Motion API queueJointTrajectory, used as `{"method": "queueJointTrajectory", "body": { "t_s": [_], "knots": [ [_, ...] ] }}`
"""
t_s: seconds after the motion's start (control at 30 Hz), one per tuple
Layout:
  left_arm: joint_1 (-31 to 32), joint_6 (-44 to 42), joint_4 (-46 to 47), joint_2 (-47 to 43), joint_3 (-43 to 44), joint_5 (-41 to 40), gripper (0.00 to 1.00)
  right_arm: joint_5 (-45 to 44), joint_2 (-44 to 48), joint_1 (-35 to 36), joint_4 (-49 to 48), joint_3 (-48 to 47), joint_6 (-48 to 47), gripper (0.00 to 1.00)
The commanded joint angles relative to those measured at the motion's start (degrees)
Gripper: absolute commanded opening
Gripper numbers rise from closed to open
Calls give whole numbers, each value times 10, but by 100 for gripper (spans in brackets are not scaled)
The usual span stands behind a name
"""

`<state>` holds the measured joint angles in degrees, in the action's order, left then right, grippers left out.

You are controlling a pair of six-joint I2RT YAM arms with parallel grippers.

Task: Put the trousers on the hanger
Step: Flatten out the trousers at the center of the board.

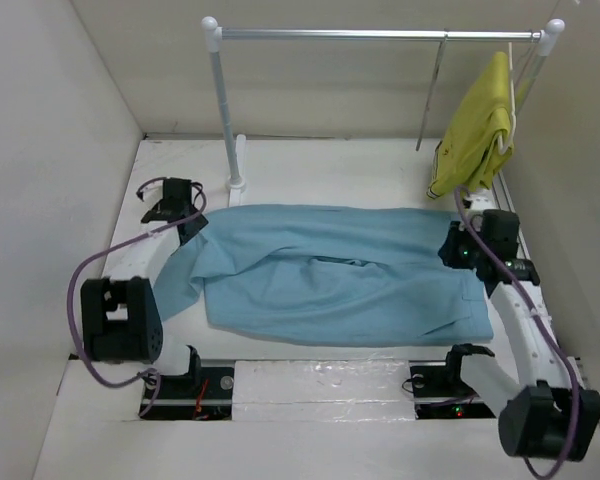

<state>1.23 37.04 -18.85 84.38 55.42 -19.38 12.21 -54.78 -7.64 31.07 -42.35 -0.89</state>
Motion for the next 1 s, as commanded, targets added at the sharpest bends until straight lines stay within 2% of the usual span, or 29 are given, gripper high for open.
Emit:
{"method": "queueJointTrajectory", "body": {
  "t_s": [0.0,0.03,0.07,0.17,0.2,0.23,0.27,0.3,0.37,0.5,0.57,0.6,0.63,0.67,0.73,0.9,0.97],
  "knots": [
    [-51,15,-59,-86,-34,-52,64,89,55,135,-74,33,7,8],
    [-62,40,-65,-96,-58,-35,63,92,55,176,-88,39,37,1],
    [-72,51,-69,-108,-72,-24,61,88,42,267,-115,42,40,0],
    [-92,87,-71,-136,-115,11,61,35,-34,415,-145,7,32,0],
    [-92,96,-76,-141,-120,12,61,-7,-61,500,-143,-13,22,1],
    [-92,108,-80,-140,-127,15,62,-22,-90,535,-142,-38,-9,8],
    [-92,122,-83,-137,-128,16,62,-34,-149,563,-133,-95,-22,29],
    [-92,128,-86,-129,-130,17,62,-34,-180,607,-134,-121,-33,41],
    [-109,128,-78,-114,-132,14,63,-18,-238,640,-146,-198,-70,60],
    [-169,76,-37,-29,-115,45,62,1,-401,699,-159,-323,-117,63],
    [-187,61,-27,10,-82,57,62,5,-450,722,-151,-373,-131,63],
    [-187,46,-31,70,-36,76,61,11,-519,743,-138,-449,-141,63],
    [-187,26,-29,75,-16,116,60,8,-561,750,-138,-487,-147,63],
    [-187,26,-29,75,-16,116,60,7,-561,757,-138,-487,-147,63],
    [-187,24,-32,60,3,132,60,10,-620,765,-136,-539,-148,63],
    [-187,12,-7,-51,14,125,61,16,-721,776,-136,-614,-131,64],
    [-187,11,-13,-69,28,116,62,5,-748,781,-134,-638,-127,64]
  ]
}}
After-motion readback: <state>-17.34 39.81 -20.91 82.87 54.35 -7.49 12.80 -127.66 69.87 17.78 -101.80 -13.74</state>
